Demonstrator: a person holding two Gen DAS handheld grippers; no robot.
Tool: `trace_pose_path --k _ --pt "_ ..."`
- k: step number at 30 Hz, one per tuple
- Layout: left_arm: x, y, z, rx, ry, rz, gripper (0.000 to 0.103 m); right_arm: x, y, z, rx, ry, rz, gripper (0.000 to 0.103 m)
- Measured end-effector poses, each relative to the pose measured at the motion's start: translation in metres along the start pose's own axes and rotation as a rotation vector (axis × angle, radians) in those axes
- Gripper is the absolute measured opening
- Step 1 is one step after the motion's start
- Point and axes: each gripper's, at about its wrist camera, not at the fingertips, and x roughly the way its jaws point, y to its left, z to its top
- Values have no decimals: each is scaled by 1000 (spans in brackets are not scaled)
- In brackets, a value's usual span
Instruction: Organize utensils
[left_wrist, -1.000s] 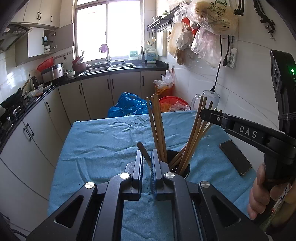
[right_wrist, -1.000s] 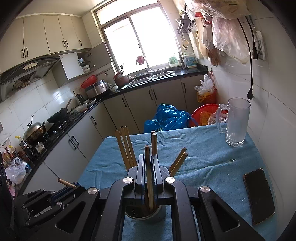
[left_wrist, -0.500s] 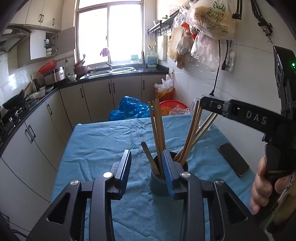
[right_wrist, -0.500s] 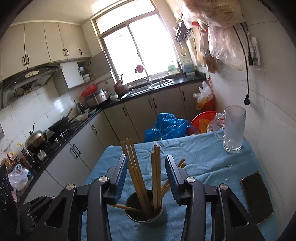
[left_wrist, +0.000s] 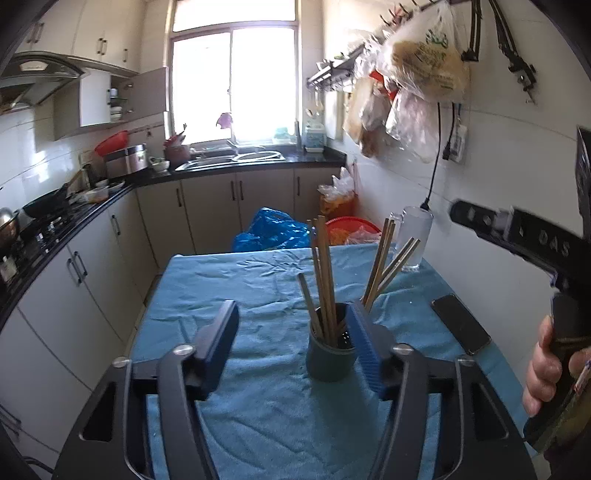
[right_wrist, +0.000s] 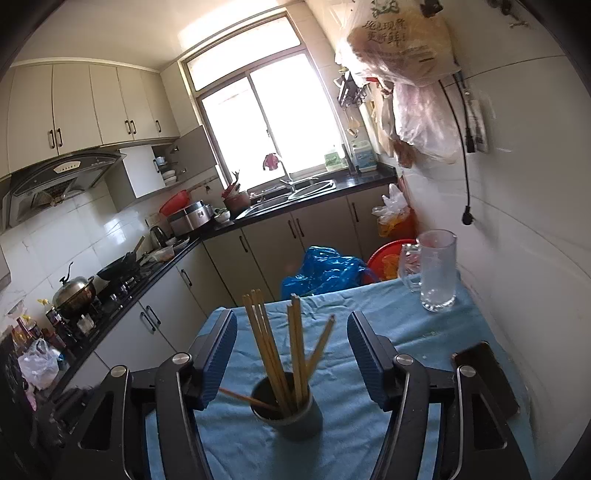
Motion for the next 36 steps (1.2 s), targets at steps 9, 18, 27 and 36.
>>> trace_pose_path --k 9,18,27,36 --pt "-53 10 -24 -61 -127 116 99 -42 -12 -39 21 23 -54 71" --pt "-116 9 -53 -98 -255 311 103 -81 -10 -84 5 9 -121 77" --pt "-138 -9 -81 -89 -283 332 103 -108 -14 -127 33 -49 -249 85" --pt "-108 -14 -95 -93 -159 327 103 -104 -3 -145 -83 -41 -331 87"
